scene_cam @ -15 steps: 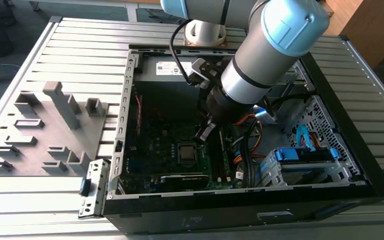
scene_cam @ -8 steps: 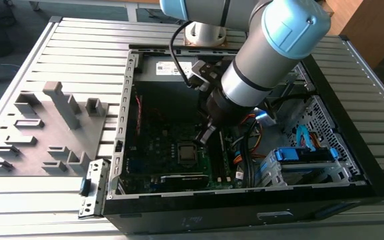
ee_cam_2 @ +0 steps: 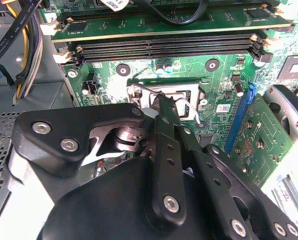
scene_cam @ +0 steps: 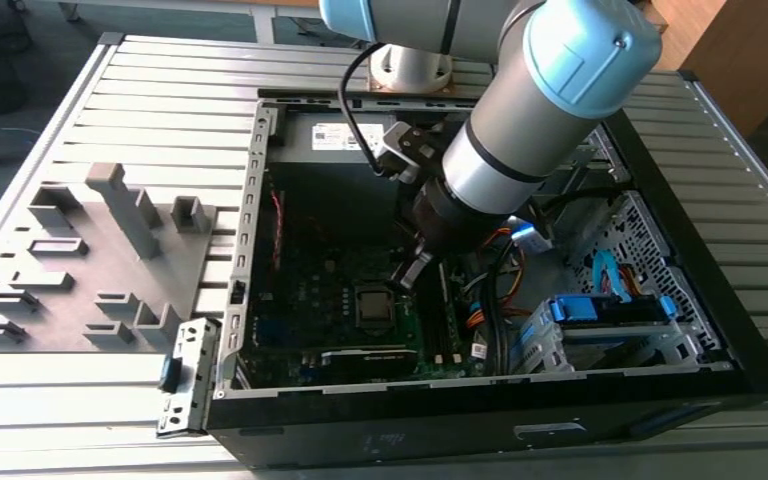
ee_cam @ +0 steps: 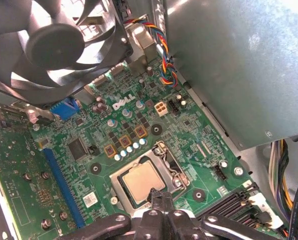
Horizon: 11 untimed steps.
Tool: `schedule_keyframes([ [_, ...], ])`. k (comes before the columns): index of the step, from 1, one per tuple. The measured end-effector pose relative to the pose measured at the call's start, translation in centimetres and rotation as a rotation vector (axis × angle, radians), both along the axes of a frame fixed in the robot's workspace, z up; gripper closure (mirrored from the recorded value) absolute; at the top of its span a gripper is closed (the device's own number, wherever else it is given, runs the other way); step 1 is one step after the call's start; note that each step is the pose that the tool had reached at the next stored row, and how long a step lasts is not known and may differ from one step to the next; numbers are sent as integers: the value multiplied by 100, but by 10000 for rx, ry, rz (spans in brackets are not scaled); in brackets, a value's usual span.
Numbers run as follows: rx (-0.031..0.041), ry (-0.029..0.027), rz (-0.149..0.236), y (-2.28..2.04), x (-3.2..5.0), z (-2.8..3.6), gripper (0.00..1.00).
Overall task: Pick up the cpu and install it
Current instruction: 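Install the first cpu locking lever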
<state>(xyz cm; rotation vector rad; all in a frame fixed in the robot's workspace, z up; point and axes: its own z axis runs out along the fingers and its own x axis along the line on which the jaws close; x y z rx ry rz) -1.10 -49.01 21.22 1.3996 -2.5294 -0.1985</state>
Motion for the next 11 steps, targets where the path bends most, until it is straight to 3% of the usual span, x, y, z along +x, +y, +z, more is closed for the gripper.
schedule_keyframes([
  [11, -24, 0, 0, -5, 0, -14, 89],
])
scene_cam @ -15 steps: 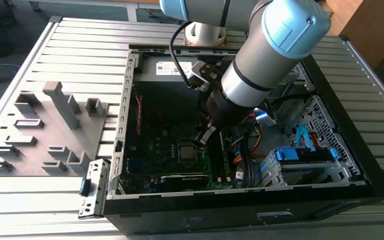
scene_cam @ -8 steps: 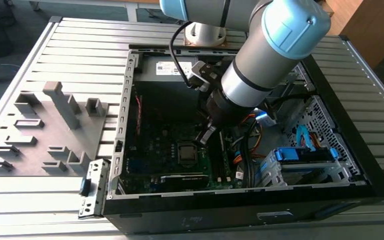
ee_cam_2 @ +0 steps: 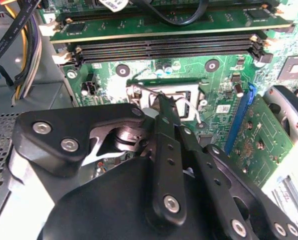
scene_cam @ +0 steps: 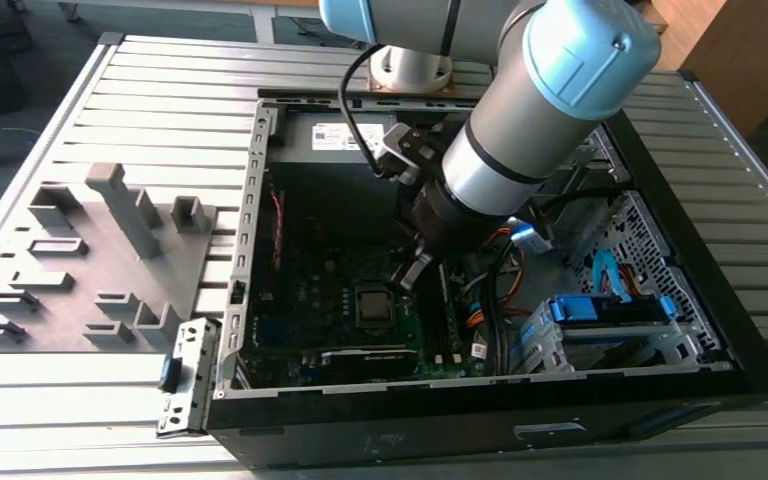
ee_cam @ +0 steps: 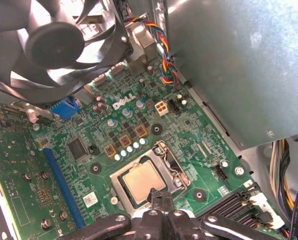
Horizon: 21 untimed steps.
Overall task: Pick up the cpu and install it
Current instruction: 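Install the first cpu locking lever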
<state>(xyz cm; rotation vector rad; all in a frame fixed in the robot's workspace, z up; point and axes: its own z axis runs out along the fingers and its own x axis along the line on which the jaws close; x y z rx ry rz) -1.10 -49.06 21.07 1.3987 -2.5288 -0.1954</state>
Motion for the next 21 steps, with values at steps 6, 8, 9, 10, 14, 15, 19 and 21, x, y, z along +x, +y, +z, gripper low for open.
schedule_keyframes([
  [6, -32, -1, 1, -55, 0, -14, 89],
  [8, -41, 0, 1, -85, 0, -15, 89],
  [9, -51, 0, -1, -94, -1, -16, 89],
  [10, -66, 0, -2, -98, -1, -21, 89],
  [14, -152, 0, 1, -114, 3, -42, 89],
  [15, -167, 0, 1, -118, 4, -50, 89],
  [19, -193, 1, 0, -134, 8, -99, 89],
  [21, -194, 0, 1, -141, 11, -134, 89],
])
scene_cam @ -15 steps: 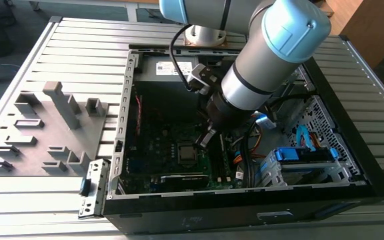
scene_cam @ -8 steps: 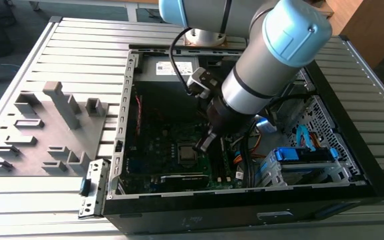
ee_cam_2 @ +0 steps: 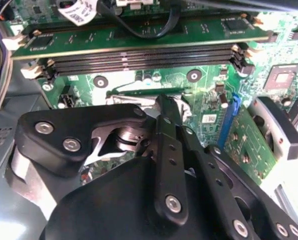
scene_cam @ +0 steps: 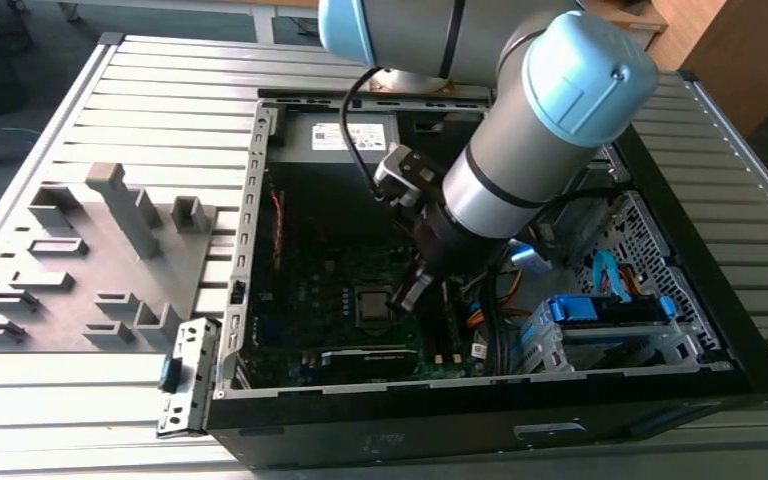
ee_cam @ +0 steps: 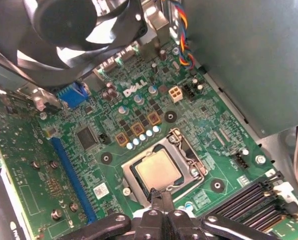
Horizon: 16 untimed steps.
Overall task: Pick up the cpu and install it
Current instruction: 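Install the first cpu locking lever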
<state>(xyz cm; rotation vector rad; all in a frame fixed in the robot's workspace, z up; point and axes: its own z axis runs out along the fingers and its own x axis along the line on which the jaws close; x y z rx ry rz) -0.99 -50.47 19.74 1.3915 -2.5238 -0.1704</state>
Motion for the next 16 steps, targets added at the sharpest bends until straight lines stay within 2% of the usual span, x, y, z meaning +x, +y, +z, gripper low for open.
schedule_keyframes([
  [3, 2, -1, -1, -9, 2, -35, 89],
  [16, -3, 2, 102, -26, 32, -97, 89],
])
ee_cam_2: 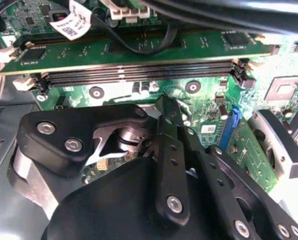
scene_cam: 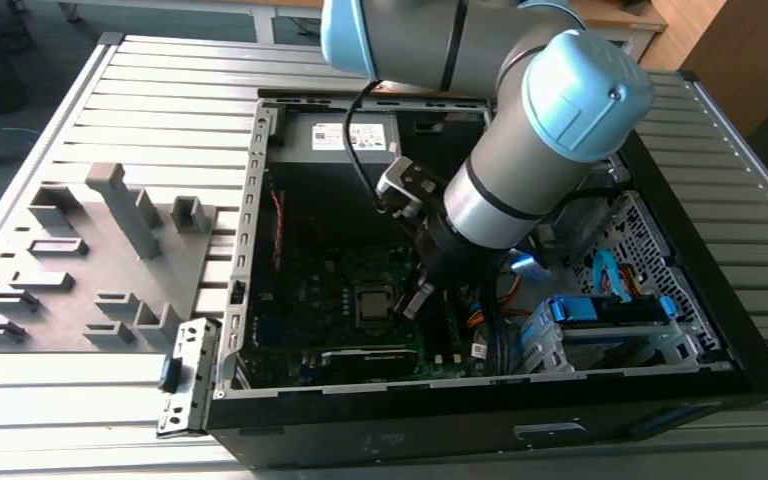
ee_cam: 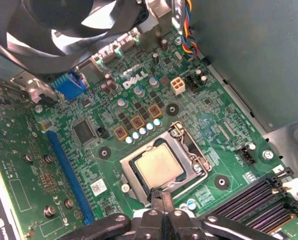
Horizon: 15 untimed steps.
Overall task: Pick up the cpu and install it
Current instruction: 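Install the first cpu locking lever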
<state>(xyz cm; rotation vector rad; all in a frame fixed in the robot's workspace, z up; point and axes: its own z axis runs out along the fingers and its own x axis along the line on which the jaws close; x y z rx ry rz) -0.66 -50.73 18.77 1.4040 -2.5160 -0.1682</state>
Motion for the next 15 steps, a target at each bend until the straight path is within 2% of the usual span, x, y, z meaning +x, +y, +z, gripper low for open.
schedule_keyframes([
  [5, -4, 6, 146, -1, 17, -29, 89],
  [15, 4, 4, 211, -4, 23, -35, 89],
])
